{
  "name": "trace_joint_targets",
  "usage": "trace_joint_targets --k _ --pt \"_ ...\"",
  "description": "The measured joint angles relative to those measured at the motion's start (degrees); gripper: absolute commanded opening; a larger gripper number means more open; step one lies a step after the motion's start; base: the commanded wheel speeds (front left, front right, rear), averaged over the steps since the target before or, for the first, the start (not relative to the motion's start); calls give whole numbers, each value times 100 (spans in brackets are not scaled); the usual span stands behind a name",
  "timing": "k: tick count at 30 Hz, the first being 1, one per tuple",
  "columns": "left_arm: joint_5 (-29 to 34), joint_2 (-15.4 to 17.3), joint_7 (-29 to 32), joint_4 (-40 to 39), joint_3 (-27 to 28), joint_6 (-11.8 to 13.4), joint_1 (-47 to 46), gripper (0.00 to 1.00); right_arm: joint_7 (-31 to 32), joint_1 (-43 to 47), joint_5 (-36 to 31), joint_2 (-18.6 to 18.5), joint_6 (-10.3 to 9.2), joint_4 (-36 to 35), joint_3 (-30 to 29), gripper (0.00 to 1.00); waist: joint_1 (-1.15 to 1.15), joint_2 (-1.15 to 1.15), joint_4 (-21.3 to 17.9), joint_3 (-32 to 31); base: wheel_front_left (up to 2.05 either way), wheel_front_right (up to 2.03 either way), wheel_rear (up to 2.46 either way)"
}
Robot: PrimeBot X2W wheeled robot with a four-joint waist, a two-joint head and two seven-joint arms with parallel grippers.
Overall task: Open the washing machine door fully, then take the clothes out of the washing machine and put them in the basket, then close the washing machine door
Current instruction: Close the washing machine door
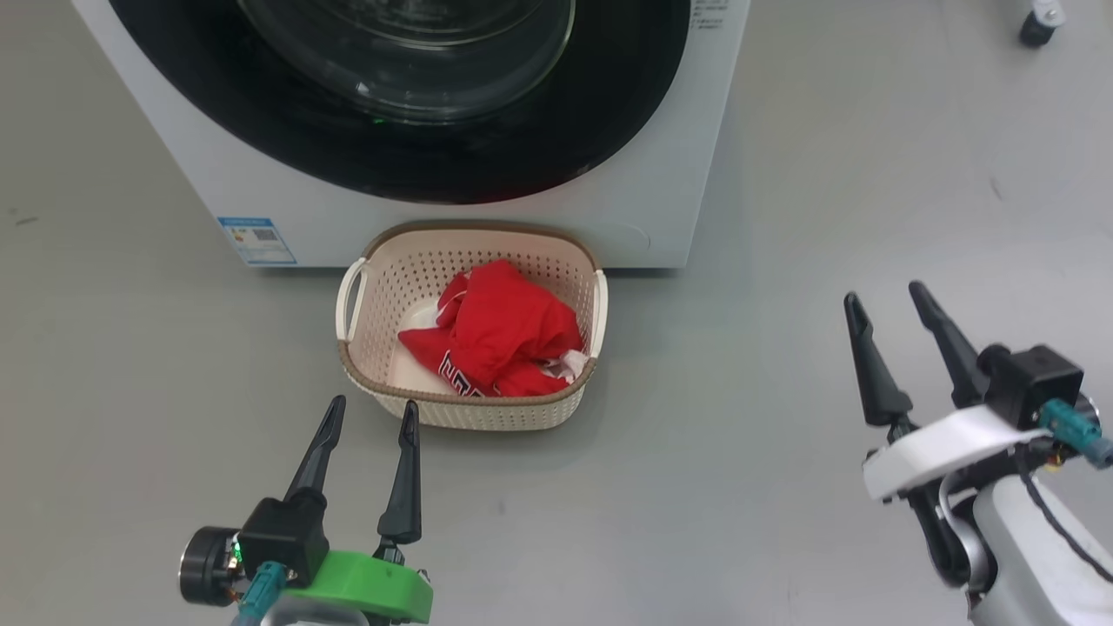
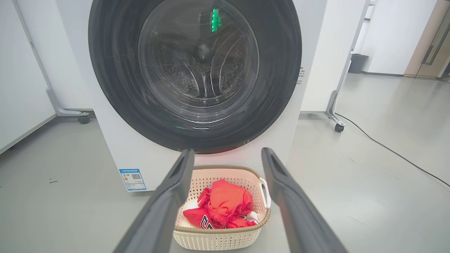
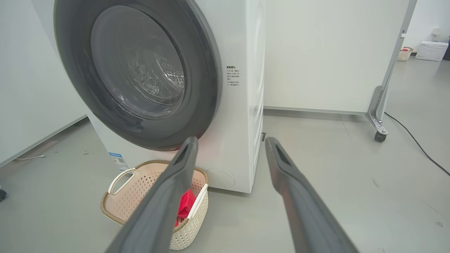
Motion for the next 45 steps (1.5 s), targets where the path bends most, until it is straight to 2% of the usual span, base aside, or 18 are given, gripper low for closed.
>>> trace_joint_targets --k 7,10,25,45 --pt "-3 5 0 49 54 0 205 100 1 705 -120 67 -159 -234 -12 100 0 0 -196 -316 0 0 0" --pt "-3 8 0 65 37 0 272 100 1 1085 -189 66 -283 -399 -58 100 0 0 -261 -471 0 0 0" --pt "-12 36 0 69 110 0 479 100 1 1768 -338 166 -512 -866 -449 100 0 0 -409 -691 0 0 0" --pt "-12 36 0 46 182 0 515 100 1 2171 -490 268 -587 -1212 -668 100 0 0 -472 -744 0 0 0"
